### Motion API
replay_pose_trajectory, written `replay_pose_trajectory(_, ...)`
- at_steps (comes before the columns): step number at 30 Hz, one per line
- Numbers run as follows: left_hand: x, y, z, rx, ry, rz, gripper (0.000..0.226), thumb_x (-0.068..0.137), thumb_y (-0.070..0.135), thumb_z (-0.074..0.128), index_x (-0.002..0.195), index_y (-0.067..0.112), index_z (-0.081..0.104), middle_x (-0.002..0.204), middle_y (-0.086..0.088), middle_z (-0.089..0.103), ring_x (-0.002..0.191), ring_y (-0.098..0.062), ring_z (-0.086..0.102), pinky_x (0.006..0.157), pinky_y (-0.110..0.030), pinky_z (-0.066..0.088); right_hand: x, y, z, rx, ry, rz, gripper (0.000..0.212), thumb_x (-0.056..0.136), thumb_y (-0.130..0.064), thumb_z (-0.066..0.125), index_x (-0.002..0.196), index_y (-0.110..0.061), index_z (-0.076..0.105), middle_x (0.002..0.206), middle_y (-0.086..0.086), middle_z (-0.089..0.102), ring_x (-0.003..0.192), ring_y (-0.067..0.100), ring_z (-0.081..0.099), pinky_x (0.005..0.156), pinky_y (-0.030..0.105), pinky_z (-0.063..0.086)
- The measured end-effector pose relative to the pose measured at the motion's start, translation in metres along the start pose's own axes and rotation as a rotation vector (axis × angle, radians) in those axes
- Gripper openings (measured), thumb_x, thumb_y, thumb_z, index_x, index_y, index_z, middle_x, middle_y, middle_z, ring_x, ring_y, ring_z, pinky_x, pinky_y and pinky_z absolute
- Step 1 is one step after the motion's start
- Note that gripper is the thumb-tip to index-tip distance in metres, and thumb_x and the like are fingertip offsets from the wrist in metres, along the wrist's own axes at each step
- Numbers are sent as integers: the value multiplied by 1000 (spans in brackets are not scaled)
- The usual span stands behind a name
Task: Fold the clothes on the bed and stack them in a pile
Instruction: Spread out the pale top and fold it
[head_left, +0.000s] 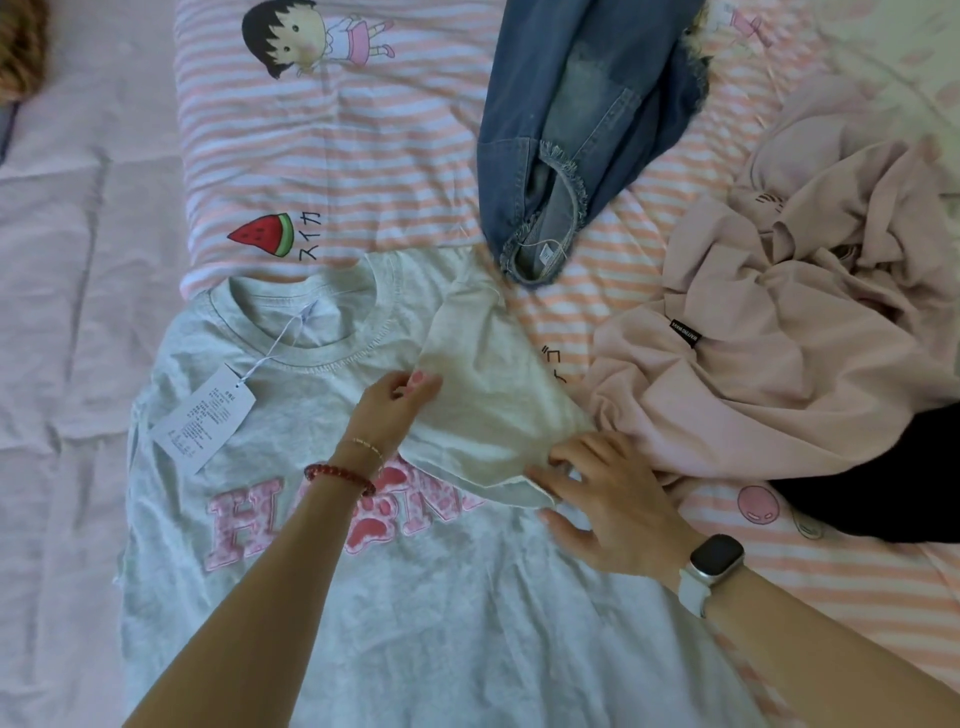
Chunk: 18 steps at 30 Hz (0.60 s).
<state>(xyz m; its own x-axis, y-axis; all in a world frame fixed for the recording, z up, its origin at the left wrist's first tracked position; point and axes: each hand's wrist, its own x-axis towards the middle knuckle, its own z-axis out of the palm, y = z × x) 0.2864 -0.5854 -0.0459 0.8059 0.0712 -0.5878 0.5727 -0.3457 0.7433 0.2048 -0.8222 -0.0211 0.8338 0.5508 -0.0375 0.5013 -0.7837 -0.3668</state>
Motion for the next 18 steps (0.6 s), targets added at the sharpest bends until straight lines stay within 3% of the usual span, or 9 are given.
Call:
replay_pose_trajectory(2,8,10,-1,62,-13,19,27,86,40,59,76,15,54,63,7,51,55,-8,46,49,-11,40,6,-2,-3,47,92,3,33,85,-34,45,88,-16,72,93,4,63,92,21,54,87,36,36)
replay_pose_trajectory(4,19,20,3,12,22,37,34,86,42,59,97,10,53,79,5,55,60,-4,49,41,-5,37,16,-7,-5,63,121,42,34,87,-29,42,93,-12,72,102,8,64,104,23,52,93,44,38)
replay_pose_trajectory(6,31,34,10,8,52,29,46,87,42,58,117,8,48,99,1,51,76,-9,54,48,-10,43,26,-15,-3,20,11,122,40,90,-30,37,112,-13,66,122,10,60,121,31,49,98,53,40)
replay_pose_trajectory(9,51,40,19,455,88,84,25,93,33,49,90,8,50,87,-7,55,84,-29,55,59,-27,38,20,-25,12,-100,-245,124,52,91,-41,30,135,-20,49,145,11,41,136,39,30,107,58,29)
replay_pose_trajectory(11,56,38,21,643,140,90,24,95,30,41,90,8,49,89,-14,59,77,-29,52,62,-31,36,9,-30,21,-181,-364,98,57,90,-47,30,139,-21,43,149,9,34,137,39,25,106,60,28)
replay_pose_trajectory(13,57,34,22,643,182,87,25,96,34,37,96,12,49,88,-12,59,77,-28,52,64,-33,37,3,-30,24,-233,-409,91,59,89,-50,29,140,-23,42,148,9,33,137,37,26,104,60,30)
replay_pose_trajectory(16,45,24,20,428,174,77,31,93,40,46,107,13,48,90,-2,57,83,-24,56,67,-31,39,4,-31,23,-120,-366,117,58,91,-48,27,140,-21,40,150,9,31,139,35,22,109,59,23)
replay_pose_trajectory(18,26,11,13,366,75,116,58,85,37,62,130,11,37,102,3,52,88,-17,54,72,-30,44,6,-37,22,-80,-336,164,56,90,-43,30,139,-19,42,148,11,35,138,33,27,110,56,25)
